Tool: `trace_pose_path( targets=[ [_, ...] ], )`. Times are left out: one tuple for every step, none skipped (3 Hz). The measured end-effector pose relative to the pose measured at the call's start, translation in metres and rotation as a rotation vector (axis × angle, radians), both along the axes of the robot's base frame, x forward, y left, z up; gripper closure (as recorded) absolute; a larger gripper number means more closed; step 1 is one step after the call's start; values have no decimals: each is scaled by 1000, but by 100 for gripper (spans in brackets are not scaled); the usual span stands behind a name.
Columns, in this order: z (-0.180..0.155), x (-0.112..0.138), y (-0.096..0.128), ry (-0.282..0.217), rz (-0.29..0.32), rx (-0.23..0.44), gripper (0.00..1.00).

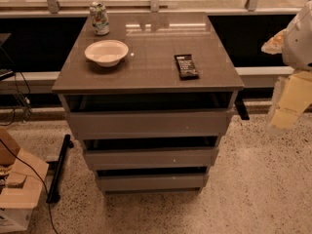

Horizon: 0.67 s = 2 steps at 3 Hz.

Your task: Open bottom drawer

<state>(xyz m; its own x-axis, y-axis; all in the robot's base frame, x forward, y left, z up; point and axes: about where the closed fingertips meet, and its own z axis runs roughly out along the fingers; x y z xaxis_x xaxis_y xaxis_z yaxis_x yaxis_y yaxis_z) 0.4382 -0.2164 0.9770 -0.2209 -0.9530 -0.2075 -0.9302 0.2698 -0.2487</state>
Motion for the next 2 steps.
trace_pose_path(
  targets=[
    [0,0,0,0,0,0,0],
    [-13,0,4,-34,13,-4,0]
  ],
)
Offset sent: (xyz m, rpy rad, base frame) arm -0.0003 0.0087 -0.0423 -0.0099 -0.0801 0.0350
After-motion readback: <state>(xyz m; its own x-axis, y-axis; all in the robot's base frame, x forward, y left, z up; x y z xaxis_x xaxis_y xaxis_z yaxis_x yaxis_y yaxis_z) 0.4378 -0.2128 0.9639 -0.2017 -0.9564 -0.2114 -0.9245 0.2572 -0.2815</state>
